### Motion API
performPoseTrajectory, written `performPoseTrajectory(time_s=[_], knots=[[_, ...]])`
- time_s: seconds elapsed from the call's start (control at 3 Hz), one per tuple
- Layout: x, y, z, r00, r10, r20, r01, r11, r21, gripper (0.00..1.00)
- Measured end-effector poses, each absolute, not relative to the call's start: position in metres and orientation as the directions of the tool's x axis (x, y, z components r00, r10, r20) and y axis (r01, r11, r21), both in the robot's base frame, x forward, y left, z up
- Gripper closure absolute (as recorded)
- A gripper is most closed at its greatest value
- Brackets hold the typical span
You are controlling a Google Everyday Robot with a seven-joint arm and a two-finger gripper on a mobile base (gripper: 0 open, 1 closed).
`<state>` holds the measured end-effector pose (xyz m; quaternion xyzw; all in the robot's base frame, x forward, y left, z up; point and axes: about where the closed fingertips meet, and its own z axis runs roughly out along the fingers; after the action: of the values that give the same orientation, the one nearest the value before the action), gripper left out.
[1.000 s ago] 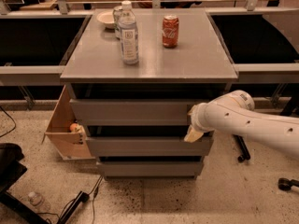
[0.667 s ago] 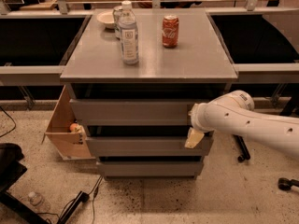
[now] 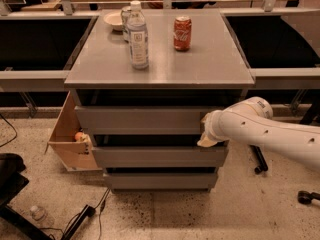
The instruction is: Close top drawer
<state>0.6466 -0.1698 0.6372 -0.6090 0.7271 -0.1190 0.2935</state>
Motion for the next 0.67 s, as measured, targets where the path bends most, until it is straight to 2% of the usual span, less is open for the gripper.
performPoseTrajectory(time_s=[0.33,0.67], knots=[[0.623,-0.181,0.685,-0.082,-0.961,-0.264,-0.819,0.215,-0.532,0.66],[0.591,-0.204,0.754,-0.019,-0.991,-0.132,-0.836,0.088,-0.542,0.89]])
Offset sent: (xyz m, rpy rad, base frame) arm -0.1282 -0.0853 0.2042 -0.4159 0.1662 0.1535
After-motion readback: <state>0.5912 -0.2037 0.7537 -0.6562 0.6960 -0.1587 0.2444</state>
